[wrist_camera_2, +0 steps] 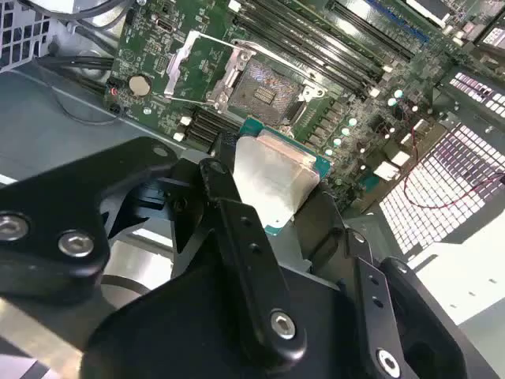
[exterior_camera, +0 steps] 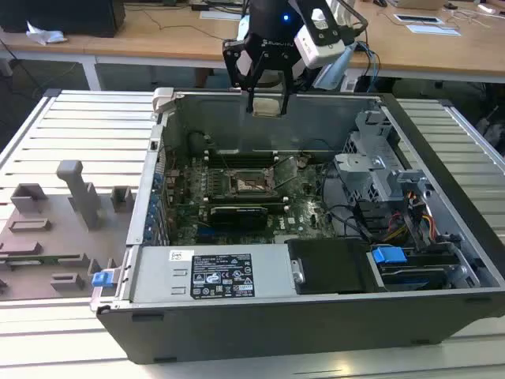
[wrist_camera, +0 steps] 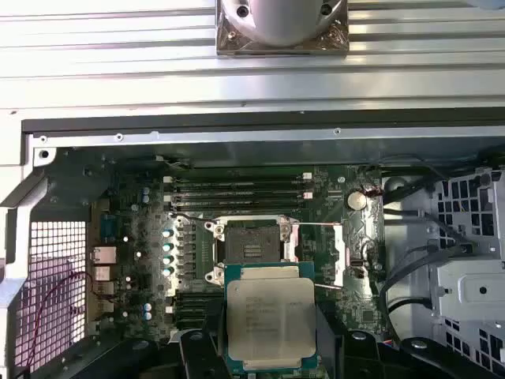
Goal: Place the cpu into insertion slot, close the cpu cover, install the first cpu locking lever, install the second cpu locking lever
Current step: 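Place the cpu into insertion slot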
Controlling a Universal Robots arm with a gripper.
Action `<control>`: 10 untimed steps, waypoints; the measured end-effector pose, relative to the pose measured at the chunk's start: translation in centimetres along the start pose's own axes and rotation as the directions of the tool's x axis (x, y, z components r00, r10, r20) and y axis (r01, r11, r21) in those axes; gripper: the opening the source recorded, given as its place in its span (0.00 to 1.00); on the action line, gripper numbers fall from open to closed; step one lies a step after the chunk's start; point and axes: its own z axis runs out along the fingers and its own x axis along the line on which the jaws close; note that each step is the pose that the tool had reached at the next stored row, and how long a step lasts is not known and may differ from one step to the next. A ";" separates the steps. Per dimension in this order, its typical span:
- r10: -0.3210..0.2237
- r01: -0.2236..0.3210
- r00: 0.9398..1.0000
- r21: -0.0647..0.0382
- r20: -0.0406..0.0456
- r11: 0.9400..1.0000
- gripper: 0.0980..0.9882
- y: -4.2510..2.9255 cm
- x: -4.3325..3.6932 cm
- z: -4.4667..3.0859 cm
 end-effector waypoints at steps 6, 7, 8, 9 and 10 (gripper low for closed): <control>0.000 0.000 1.000 0.000 0.000 1.000 0.50 -0.05 -0.01 0.57; 0.000 0.000 1.000 0.000 0.000 1.000 0.50 -0.06 -0.02 0.66; 0.000 0.000 1.000 0.000 0.000 1.000 0.50 -0.08 -0.02 0.87; 0.000 0.000 1.000 0.000 0.000 1.000 0.50 -0.09 -0.02 1.00; 0.000 0.000 1.000 0.000 0.000 1.000 0.50 -0.09 -0.02 1.06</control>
